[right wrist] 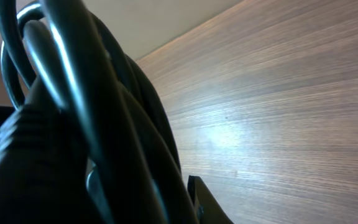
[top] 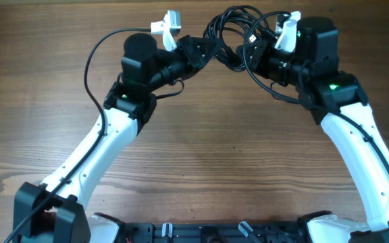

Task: Untangle cables

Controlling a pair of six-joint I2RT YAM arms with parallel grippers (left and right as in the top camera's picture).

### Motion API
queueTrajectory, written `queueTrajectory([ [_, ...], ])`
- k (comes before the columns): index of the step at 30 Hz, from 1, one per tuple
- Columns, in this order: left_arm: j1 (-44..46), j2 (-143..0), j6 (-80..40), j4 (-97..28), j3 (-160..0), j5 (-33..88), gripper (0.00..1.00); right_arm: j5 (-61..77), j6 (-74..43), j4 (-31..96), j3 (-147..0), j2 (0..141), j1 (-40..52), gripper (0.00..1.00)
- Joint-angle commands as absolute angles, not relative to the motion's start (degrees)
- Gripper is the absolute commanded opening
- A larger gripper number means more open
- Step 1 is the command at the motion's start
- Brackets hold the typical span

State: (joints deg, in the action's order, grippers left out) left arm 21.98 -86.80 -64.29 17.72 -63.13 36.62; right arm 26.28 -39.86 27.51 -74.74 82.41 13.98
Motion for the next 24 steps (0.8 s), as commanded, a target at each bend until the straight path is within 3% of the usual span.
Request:
queueTrajectory([
  [1,19.3,-83.4,-69.7,23.6,-66.8,47.0,0.04,27.6,-33.7,29.5,-70.8,86.8,13.5,0.05],
  [7,17.6,-83.4,-58.0,28.1,-66.8,59.7,0.04,41.2,-18.3,28.8,-70.8,86.9,13.5,0.16],
  [12,17.5,-83.4,-43.8,19.7,-66.8,62.3,0.04,41.9,-16.5,31.2,-70.8,86.7,13.5,0.41],
  [17,16.1,-83.4,-39.4,9.0,-66.8,56.1,0.04,42.1,-16.5,32.5,-71.0,84.1,13.5,0.59],
  [24,14.3,-83.4,-39.4,6.6,-66.8,53.6,0.04,42.0,-18.3,32.6,-71.0,78.7,13.5,0.67],
])
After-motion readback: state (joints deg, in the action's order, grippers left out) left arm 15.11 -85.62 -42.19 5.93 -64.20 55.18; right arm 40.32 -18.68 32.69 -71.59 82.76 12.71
